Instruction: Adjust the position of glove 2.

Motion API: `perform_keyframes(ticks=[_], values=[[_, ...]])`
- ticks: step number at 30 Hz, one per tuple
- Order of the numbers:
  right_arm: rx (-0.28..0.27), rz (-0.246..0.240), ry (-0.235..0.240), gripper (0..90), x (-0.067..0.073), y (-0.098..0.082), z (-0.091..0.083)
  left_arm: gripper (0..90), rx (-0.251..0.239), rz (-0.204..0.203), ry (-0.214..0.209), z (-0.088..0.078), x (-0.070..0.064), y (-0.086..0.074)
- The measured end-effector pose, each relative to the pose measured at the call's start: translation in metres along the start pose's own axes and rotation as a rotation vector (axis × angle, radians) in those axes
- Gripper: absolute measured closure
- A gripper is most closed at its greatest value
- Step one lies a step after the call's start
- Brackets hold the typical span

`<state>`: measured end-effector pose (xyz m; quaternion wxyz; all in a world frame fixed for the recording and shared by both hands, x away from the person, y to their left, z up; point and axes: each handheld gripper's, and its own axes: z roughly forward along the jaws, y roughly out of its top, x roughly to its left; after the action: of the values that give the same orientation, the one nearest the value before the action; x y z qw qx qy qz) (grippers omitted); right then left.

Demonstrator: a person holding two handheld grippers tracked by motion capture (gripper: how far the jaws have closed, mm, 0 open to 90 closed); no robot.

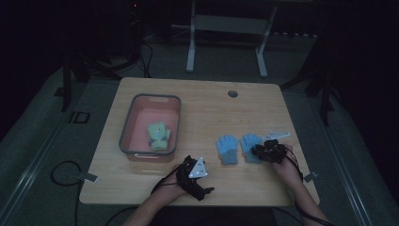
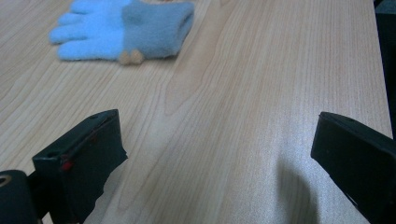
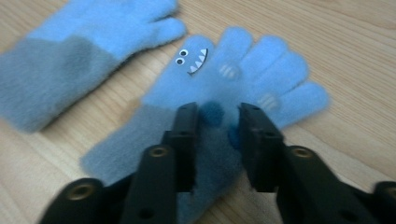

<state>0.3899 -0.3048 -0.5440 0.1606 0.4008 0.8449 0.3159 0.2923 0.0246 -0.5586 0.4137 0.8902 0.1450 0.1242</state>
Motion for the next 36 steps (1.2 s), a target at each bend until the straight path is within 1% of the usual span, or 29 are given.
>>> perform_keyframes(ticks=[1,3,5,7,8,10,12,13,16,19,20,22,25,27,30,31,36], values=[[0.004,0.006,-0.008,76.7,0.001,0.001,0.000,2.3,0.000,0.000,-0.001,0.000,0.000,0.000],[0.004,0.026,-0.028,80.3,0.003,0.001,0.000,2.3,0.000,0.000,0.000,0.000,0.000,0.000],[-0.001,0.050,-0.037,82.2,0.005,0.001,0.000,2.3,0.000,0.001,0.001,0.000,0.000,0.000],[-0.017,0.059,-0.046,83.3,0.007,0.001,-0.002,2.3,0.000,-0.003,-0.001,0.000,0.000,0.000],[-0.023,0.056,-0.051,83.5,0.008,0.001,-0.003,2.3,0.000,-0.003,-0.001,0.000,0.000,0.000],[-0.049,0.052,-0.060,83.8,0.010,0.005,-0.010,2.3,-0.001,-0.004,0.000,0.000,0.000,0.000],[-0.073,0.052,-0.072,83.8,0.011,0.012,-0.019,2.3,0.001,0.001,0.000,0.000,0.000,0.000],[-0.094,0.053,-0.076,83.9,0.012,0.017,-0.025,2.3,0.001,-0.001,-0.001,0.000,0.000,0.000],[-0.148,0.031,-0.077,83.9,0.020,0.031,-0.041,2.3,0.001,0.000,-0.002,0.000,0.000,0.000],[-0.187,-0.002,-0.061,83.9,0.033,0.045,-0.051,2.3,0.000,0.001,-0.001,0.000,0.000,0.000],[-0.188,-0.016,-0.050,84.0,0.038,0.050,-0.052,2.3,0.001,0.001,-0.001,0.000,0.000,0.000],[-0.191,-0.038,-0.014,83.9,0.046,0.057,-0.053,2.3,-0.001,0.000,-0.002,0.000,0.000,0.000],[-0.167,-0.075,0.035,83.9,0.056,0.063,-0.046,2.3,-0.002,0.001,-0.002,-0.001,0.000,0.000],[-0.156,-0.087,0.049,83.9,0.062,0.065,-0.041,2.3,-0.002,0.002,-0.001,-0.001,0.000,0.000],[-0.138,-0.086,0.084,83.8,0.069,0.063,-0.033,2.3,-0.004,0.002,-0.001,-0.001,0.000,0.000],[-0.123,-0.093,0.091,83.8,0.072,0.061,-0.028,2.4,-0.006,0.000,-0.001,-0.001,0.000,0.000],[-0.084,-0.087,0.109,83.7,0.075,0.056,-0.012,2.3,-0.007,0.000,-0.001,-0.001,0.000,0.000]])
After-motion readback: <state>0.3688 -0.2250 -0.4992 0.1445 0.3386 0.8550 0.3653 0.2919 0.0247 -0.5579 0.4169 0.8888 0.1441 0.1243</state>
